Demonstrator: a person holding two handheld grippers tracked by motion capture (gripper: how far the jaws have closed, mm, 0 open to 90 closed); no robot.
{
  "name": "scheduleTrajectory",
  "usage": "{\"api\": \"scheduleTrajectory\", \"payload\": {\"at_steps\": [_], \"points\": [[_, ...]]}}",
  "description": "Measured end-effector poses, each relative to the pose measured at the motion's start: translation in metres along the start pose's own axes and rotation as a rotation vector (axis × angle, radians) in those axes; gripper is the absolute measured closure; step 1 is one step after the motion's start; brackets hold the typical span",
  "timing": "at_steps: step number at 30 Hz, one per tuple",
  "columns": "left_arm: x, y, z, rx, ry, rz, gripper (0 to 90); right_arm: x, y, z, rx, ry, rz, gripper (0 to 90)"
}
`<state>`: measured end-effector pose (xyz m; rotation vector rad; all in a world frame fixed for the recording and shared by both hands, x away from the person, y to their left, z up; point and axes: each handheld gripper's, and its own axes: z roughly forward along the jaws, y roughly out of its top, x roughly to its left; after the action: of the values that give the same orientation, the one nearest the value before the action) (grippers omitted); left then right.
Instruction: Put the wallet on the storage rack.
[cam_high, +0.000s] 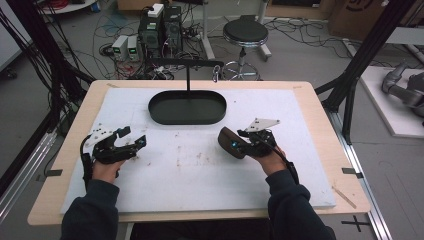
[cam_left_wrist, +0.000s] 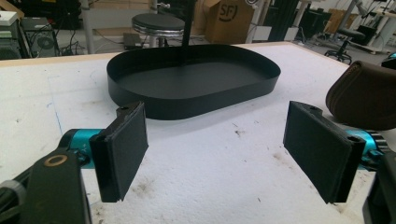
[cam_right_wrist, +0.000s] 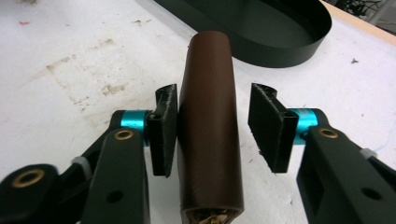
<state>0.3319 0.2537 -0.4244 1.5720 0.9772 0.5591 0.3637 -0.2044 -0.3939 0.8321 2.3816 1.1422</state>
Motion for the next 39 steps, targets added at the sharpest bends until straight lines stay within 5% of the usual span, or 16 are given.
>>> {"api": "scheduleTrajectory", "payload": {"at_steps": [11,17,20,21,23,26,39], "points": [[-0.001,0.0,0.0,0.0,-0.002,-0.001,21.8,0.004,-0.005,0.002,-0.006,0.009,0.023,37.0],[0.0,0.0,0.0,0.001,-0.003,0.001,21.8,0.006,-0.011,0.019,0.083,0.07,0.044,32.3],[0.0,0.0,0.0,-0.004,-0.004,0.002,21.8,0.006,-0.01,0.021,0.089,0.075,0.039,39.4],[0.0,0.0,0.0,-0.005,-0.006,0.003,21.8,0.007,-0.006,0.019,0.063,0.065,0.02,52.6],[0.0,0.0,0.0,-0.006,-0.007,0.004,21.8,0.006,-0.003,0.017,0.059,0.067,0.018,62.2],[0.0,0.001,0.0,-0.006,-0.009,0.01,21.8,0.004,0.004,0.018,0.08,0.076,0.029,64.1],[0.0,0.002,-0.001,-0.019,-0.005,0.036,21.8,-0.019,0.055,0.039,-0.044,0.104,0.142,64.2]]}}
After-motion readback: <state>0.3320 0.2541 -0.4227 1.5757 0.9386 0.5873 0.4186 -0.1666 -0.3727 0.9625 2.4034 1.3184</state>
